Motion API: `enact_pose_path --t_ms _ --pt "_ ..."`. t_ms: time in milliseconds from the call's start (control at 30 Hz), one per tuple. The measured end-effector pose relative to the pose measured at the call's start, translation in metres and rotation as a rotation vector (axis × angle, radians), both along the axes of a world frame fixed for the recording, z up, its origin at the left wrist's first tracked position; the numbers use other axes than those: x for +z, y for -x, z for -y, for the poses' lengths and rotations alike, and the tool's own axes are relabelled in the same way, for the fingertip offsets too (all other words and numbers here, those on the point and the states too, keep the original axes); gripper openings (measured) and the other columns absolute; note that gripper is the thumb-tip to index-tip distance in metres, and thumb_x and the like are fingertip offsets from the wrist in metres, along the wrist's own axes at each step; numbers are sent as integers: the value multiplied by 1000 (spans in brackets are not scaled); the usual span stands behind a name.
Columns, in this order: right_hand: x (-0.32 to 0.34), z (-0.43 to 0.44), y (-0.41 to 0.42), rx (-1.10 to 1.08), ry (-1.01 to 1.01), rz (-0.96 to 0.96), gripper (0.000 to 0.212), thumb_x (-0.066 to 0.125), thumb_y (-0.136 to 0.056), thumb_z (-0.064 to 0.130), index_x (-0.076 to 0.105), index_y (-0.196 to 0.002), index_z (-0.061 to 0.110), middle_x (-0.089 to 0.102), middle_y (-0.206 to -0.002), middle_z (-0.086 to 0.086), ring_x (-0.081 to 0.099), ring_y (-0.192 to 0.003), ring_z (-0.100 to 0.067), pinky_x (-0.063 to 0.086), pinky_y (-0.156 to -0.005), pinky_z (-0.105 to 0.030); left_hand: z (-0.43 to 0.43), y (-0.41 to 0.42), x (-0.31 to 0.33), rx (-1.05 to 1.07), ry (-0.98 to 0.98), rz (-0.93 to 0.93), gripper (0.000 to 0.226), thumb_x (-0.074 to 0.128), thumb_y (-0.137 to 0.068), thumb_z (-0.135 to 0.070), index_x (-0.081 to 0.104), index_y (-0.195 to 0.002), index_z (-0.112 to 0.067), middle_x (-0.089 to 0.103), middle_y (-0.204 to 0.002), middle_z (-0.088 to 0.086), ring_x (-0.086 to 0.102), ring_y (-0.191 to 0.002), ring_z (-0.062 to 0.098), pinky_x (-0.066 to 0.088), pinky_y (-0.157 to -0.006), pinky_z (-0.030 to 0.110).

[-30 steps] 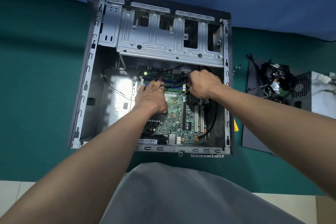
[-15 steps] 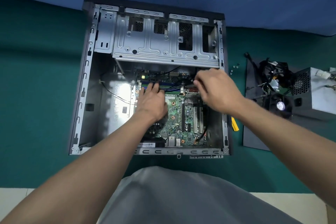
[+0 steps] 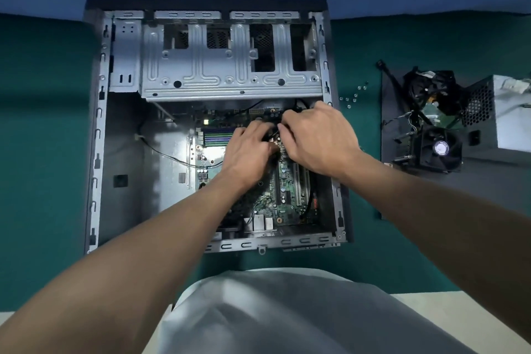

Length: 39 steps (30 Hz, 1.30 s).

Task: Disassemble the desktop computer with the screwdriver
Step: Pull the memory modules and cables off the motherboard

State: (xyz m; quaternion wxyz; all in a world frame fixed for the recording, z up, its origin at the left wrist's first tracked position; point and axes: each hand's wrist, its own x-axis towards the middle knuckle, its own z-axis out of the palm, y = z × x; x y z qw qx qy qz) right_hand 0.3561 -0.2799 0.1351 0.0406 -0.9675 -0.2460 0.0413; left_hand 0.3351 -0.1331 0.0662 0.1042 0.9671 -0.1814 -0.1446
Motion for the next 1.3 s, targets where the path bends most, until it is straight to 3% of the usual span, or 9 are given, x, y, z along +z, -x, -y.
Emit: enact_pose_path --t_ms 133,300,467,900,1033,1200,1300 --pt "-2 1 1 -18 -1 23 21 43 -95 25 42 -75 17 58 -57 -5 42 -48 -25 38 -78 -35 -1 2 -3 46 -44 7 26 70 -83 -18 72 -109 -20 42 -145 2 27 -136 22 29 -98 37" --pt "-3 1 -1 -20 -25 1 19 42 -95 25 37 -78 19 57 -58 -4 45 -50 -25 37 -80 -34 -3 5 -6 50 8 -17 28 60 -92 -28 67 -118 -33 38 -148 0 24 -138 21 28 -98 37" --pt "-2 2 -1 -13 -23 -16 17 39 -96 25 37 -81 18 57 -60 -2 46 -52 -24 37 -83 -33 -4 6 -8 51 -31 -49 23 61 -92 -31 68 -113 -39 32 -151 -3 21 -139 20 28 -101 38" --pt "0 1 -1 -22 -47 13 17 37 -96 24 39 -81 17 61 -66 -4 43 -55 -25 34 -82 -31 -4 8 -7 41 74 58 6 78 -74 -20 78 -78 -15 52 -134 11 38 -128 31 39 -87 44" --pt "0 2 -2 -33 -74 18 19 37 -97 25 43 -81 16 61 -63 -4 42 -52 -25 35 -81 -31 -4 10 -7 39 113 104 11 82 -71 -21 76 -73 -12 56 -127 13 39 -123 29 43 -84 44" --pt "-1 2 0 -86 -221 26 30 43 -100 34 58 -88 11 62 -68 -3 48 -58 -24 33 -73 -28 -10 11 -2 120 128 118 13 77 -77 -28 77 -82 -17 53 -130 6 34 -124 22 38 -95 43" --pt "3 6 0 -190 -473 -59 29 46 -99 36 62 -105 12 69 -90 -4 62 -78 -27 49 -76 -39 -15 12 7 224 181 138 18 74 -80 -31 77 -93 -18 53 -129 0 37 -123 19 34 -96 39"
